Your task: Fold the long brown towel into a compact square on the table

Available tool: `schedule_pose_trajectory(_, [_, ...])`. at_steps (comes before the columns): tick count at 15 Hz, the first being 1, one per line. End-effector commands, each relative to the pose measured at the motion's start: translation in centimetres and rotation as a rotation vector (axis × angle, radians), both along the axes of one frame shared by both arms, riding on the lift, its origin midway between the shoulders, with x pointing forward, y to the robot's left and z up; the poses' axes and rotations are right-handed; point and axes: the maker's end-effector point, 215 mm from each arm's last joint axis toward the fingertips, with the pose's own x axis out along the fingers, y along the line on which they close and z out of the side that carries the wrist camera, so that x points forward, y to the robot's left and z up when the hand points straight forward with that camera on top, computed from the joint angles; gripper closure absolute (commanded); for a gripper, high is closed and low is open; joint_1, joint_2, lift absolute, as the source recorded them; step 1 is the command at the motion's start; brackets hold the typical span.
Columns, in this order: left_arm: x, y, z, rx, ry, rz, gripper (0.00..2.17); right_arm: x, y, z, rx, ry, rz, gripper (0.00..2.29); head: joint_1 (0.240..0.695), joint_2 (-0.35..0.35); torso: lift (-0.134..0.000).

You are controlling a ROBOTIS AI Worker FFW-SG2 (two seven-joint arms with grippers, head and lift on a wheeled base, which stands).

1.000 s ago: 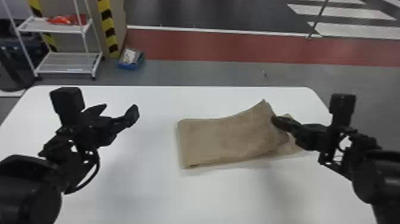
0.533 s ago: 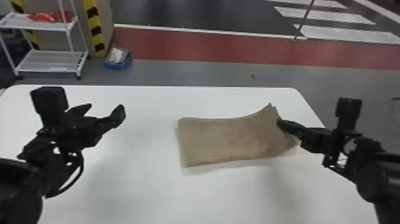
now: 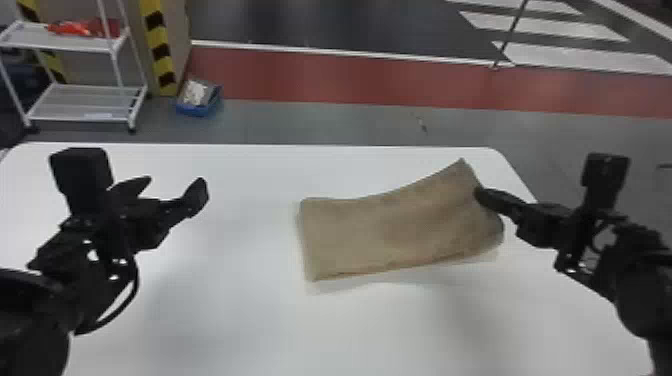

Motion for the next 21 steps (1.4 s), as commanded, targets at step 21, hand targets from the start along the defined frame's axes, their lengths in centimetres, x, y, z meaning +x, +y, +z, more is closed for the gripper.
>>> schedule_pose_trajectory(21, [-0.6, -0.5, -0.7, 0.028, 0.011, -0.008, 0.16, 2.7, -6.5, -6.5, -0.045, 0.015, -0.046, 1.2, 0.695, -0.24, -0.128])
